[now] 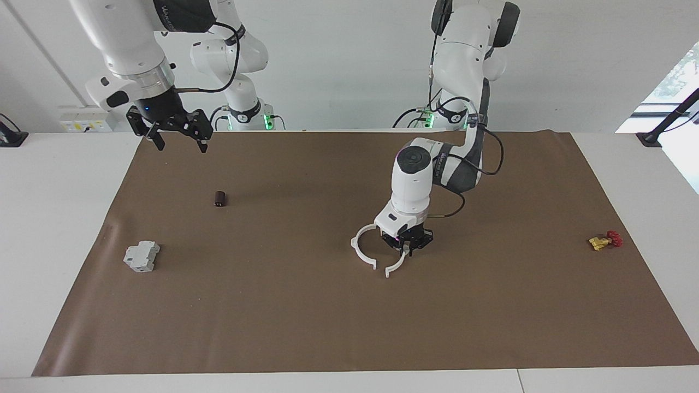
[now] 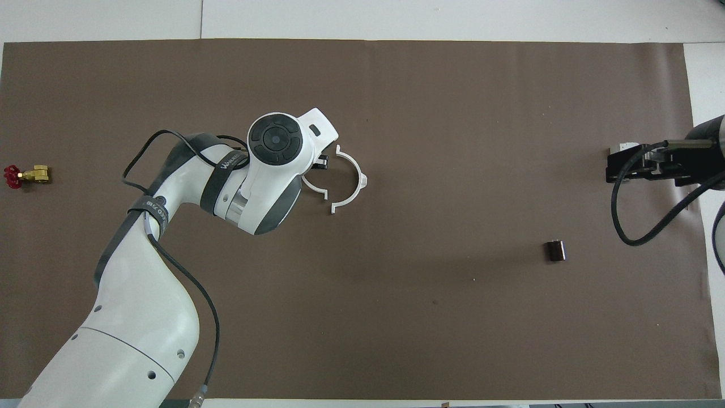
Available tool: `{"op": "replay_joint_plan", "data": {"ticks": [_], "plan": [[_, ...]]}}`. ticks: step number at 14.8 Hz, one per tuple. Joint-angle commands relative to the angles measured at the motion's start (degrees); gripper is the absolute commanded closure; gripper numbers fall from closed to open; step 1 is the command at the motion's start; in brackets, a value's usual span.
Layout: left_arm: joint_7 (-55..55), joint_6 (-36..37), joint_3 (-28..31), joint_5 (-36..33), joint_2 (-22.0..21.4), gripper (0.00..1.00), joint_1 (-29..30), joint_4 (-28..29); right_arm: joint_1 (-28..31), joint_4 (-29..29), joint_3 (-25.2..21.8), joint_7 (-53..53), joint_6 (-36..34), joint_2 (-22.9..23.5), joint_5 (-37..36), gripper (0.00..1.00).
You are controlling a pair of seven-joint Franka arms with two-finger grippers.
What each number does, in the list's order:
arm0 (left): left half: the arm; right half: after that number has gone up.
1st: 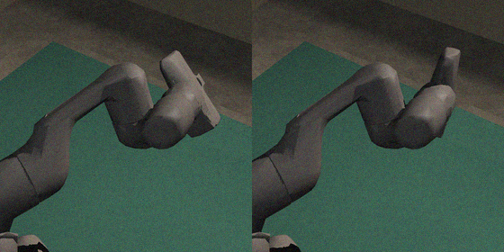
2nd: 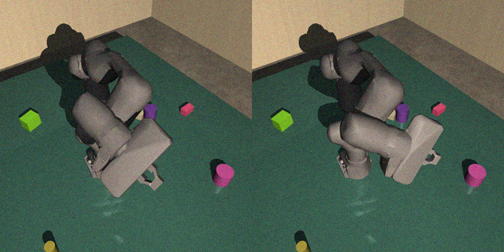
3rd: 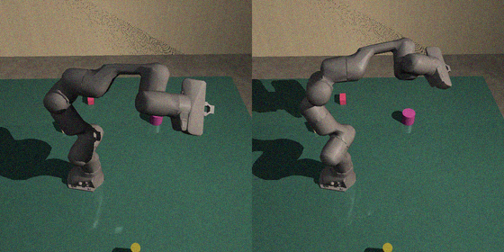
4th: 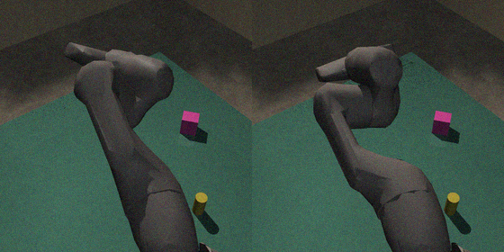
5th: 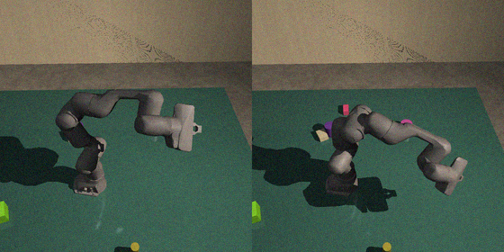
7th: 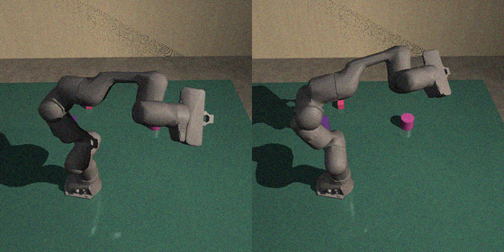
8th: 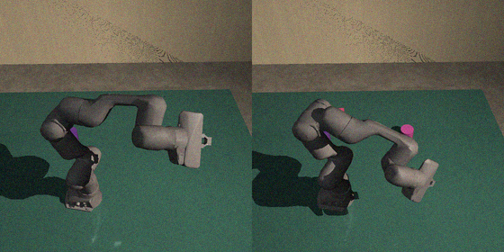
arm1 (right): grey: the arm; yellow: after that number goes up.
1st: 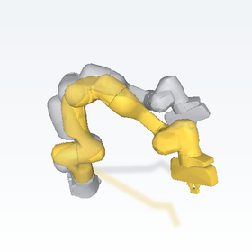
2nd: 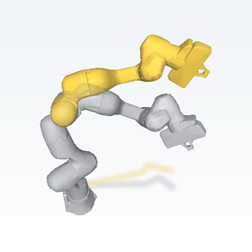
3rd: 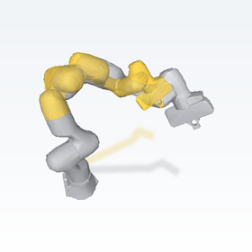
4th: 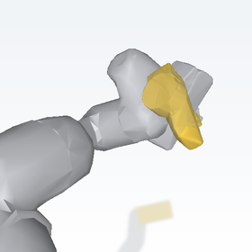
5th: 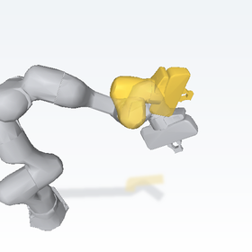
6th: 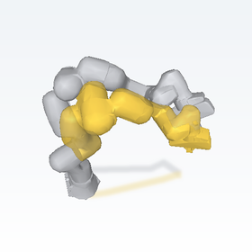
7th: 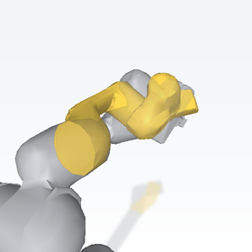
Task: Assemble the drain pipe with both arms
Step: 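Carry the held clamp half to the other half with the left gripper, then press the clamp half against the other half with the left gripper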
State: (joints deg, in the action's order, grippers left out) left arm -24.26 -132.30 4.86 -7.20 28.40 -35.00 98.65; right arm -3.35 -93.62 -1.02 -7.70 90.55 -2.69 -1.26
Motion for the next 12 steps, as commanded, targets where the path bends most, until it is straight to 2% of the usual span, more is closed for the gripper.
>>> {"op": "replay_joint_plan", "data": {"ticks": [1, 7, 12], "plan": [[-1.1, 0.2, 1.0, -1.4, -1.4, 1.00, -1.3, 2.2, 0.4, -1.6, -0.3, 0.8, 0.9, -0.3, -0.1, 0.00], [-1.0, -1.6, 0.9, -1.4, -2.2, 1.00, -2.4, 4.4, 0.6, -0.3, -0.4, 0.9, 0.2, 1.9, -0.2, 0.00], [-0.9, -2.5, 0.7, -1.4, -2.5, 1.00, -2.9, 4.9, 0.6, 0.4, -0.5, 0.8, -0.6, 1.3, 0.2, 0.00]]}}
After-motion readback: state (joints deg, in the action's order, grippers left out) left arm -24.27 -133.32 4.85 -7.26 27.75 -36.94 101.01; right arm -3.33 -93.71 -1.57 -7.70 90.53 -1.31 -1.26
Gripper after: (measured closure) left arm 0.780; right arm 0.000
